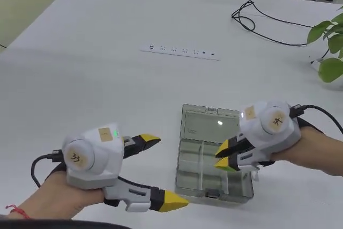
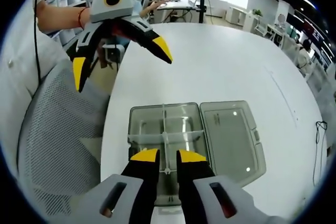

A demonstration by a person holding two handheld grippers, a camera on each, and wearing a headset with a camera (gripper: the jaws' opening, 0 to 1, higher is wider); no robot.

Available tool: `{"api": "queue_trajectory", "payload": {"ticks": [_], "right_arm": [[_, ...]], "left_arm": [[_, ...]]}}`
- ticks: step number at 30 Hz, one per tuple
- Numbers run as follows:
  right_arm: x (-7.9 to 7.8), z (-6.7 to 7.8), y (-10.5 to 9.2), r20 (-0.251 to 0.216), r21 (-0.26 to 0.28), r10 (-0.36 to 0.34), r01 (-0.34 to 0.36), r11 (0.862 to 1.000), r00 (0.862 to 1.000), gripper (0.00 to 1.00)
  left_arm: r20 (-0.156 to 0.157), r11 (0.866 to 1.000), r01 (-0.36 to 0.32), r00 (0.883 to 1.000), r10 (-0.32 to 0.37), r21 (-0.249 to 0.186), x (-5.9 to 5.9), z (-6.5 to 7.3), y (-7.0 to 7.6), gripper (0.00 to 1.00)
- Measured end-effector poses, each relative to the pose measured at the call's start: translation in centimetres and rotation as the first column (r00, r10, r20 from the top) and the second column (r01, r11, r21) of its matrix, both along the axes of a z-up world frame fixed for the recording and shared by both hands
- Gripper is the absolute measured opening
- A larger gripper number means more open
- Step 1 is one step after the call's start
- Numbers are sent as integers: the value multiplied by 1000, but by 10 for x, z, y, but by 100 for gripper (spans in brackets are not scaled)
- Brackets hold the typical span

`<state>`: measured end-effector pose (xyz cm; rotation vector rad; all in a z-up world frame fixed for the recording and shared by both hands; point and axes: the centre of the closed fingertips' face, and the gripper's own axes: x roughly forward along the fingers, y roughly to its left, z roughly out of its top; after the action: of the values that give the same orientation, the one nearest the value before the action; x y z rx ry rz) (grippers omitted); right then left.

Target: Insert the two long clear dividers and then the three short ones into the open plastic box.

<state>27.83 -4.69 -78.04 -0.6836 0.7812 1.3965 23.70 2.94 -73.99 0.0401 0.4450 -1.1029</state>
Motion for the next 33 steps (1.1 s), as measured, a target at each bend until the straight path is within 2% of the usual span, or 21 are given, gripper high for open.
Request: {"api": "queue_trajectory", "payload": {"ticks": [9, 18, 29, 33], "right_arm": [[3, 21, -19, 6, 51, -61, 61, 997, 998, 24], [1, 27, -51, 7, 53, -107, 107, 993, 994, 33], [-1, 18, -108, -1, -14, -157, 156, 988, 988, 42], [-4, 11, -133, -2, -62, -171, 171, 983, 985, 45]], "left_arm": [[4, 1000, 5, 1000, -5, 0, 2, 3, -1, 88], [3, 1000, 7, 1000, -7, 5, 1, 4, -1, 88], [1, 1000, 8, 1000, -8, 8, 1, 4, -1, 89], [-2, 1000, 8, 1000, -8, 4, 1, 4, -2, 91]]}}
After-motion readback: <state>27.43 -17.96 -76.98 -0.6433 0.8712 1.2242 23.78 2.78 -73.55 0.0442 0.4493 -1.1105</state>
